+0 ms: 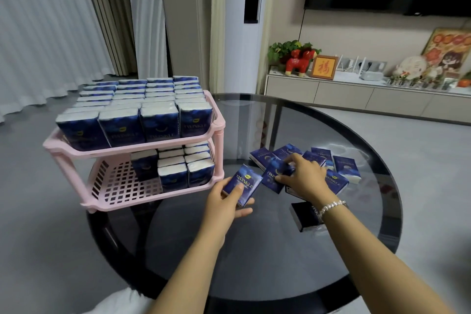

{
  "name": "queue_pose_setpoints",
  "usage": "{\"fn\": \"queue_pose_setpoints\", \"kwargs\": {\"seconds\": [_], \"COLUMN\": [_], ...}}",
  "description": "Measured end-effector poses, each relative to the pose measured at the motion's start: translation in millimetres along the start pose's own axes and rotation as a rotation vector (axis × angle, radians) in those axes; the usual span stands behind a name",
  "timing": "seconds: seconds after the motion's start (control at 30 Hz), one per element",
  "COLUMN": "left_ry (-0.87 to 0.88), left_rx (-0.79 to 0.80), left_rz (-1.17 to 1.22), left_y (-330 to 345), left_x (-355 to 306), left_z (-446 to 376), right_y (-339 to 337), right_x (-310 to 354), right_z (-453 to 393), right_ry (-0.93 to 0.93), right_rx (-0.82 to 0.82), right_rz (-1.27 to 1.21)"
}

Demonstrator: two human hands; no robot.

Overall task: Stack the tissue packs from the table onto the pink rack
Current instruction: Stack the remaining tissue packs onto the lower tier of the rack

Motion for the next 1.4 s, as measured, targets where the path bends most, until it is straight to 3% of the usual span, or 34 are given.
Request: {"fn": "queue_pose_setpoints", "kwargs": {"seconds": [0.1, 0.27, 0.4, 0.57, 0.73, 0.83, 0.93, 1.07, 1.17, 1.27, 1.4], "left_ry": [-0.028, -0.026, -0.04, -0.103, -0.05, -0.04, -0.022, -0.014, -0.014, -0.009, -0.006], "left_rx": [-0.016, -0.052, -0.026, 0.055, 0.036, -0.03, -0.105, -0.125, -0.124, -0.123, -0.112], "left_rz": [0.028, 0.103, 0.149, 0.264, 0.17, 0.163, 0.168, 0.153, 0.155, 0.164, 0.156], "left_y": [-1, -3, 0, 7, 5, 0, -6, -11, -12, -13, -13], "left_x": [2, 6, 3, 1, 5, 8, 8, 9, 9, 8, 6], "left_z": [-2, -5, -2, 2, -2, -5, -8, -9, -9, -8, -7], "right_y": [-1, -17, -15, -4, 6, 5, 6, 15, 21, 22, 24], "right_x": [2, 4, 14, 31, 41, 40, 30, 28, 33, 37, 39], "right_z": [7, 25, 33, 40, 40, 27, -6, -39, -47, -47, -39], "right_ry": [-0.041, -0.039, -0.022, -0.112, -0.152, -0.127, -0.011, 0.124, 0.111, 0.061, 0.038], "right_rx": [-0.022, -0.256, -0.138, -0.003, 0.052, -0.052, -0.189, -0.11, -0.076, -0.056, -0.002], "right_rz": [-0.254, -0.78, -0.981, -0.847, -0.748, -0.723, -0.416, -0.04, 0.109, 0.149, -0.056]}}
Point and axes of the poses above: each hand's wrist, its own z-axis away from the middle knuckle, its own y-axis out of the palm, x = y × z, the point moved 3 cm from there along -z, towards the middle knuckle, and after that the axes turned 3 degrees about y, right-handed, at the moved point
